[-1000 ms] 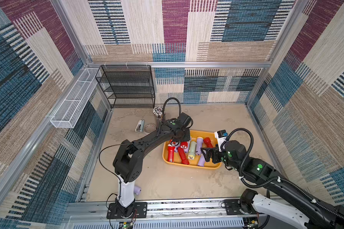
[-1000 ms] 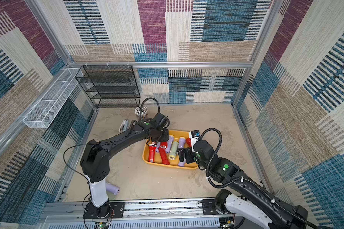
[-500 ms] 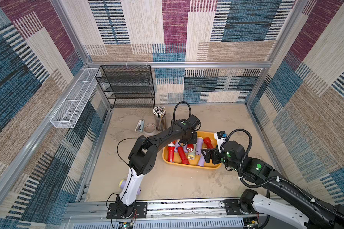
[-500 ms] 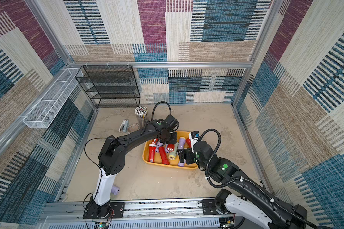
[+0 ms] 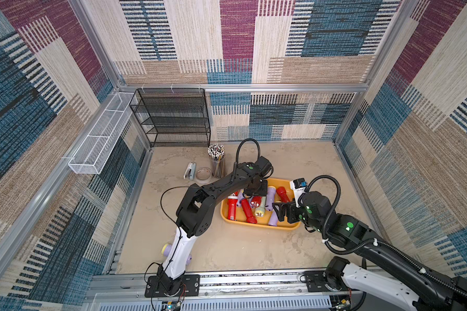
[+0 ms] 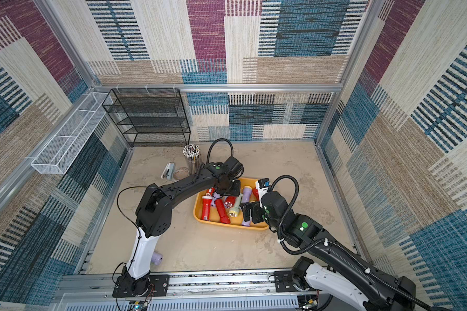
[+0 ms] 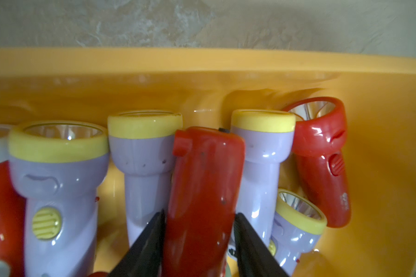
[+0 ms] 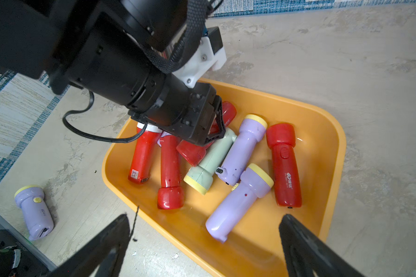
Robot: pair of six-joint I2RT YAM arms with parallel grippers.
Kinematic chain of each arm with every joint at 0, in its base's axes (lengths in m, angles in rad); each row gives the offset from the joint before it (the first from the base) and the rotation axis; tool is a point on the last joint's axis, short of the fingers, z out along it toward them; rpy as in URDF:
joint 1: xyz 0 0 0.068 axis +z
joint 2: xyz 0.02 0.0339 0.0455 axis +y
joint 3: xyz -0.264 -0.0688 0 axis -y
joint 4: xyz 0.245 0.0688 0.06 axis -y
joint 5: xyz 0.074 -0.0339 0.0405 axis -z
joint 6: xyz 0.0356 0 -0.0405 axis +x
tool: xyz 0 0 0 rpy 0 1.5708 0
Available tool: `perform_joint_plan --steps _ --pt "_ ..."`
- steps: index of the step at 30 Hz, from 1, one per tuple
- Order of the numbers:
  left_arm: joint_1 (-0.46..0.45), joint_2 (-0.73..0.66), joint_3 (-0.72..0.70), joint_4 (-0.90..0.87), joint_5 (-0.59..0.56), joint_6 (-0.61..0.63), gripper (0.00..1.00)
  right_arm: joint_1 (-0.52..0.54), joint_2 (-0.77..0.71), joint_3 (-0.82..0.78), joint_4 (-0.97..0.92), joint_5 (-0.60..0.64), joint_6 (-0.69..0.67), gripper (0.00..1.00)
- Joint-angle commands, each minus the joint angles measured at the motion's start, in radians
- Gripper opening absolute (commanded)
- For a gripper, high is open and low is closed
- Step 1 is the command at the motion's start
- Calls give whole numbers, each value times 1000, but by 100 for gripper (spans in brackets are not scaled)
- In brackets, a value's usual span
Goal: Put the flashlights into the storage boxes
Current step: Place the flashlight at the storage box, then pick up the flashlight from the center of the board.
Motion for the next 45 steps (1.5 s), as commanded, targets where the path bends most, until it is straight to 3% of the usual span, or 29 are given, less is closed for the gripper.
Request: perform_joint_plan --steps 1,9,16,23,31,37,45 --pt "1 -35 -2 -19 -19 21 51 1 2 -5 33 15 13 100" --pt "1 -205 -113 -7 -67 16 51 0 21 7 33 14 18 100" --pt "1 -514 -434 48 -174 -53 54 1 54 7 68 -46 16 100" --pt "3 -861 -810 11 -313 -214 61 1 79 -4 127 -115 6 100" --pt "4 -1147 -1110 -120 -450 -486 67 1 121 -28 198 -177 -2 100" --pt "5 -1267 -1207 -209 -504 -642 72 10 173 -96 328 -302 30 100" --pt "15 -1251 -1198 -293 -511 -733 73 169 258 -117 456 -341 51 100"
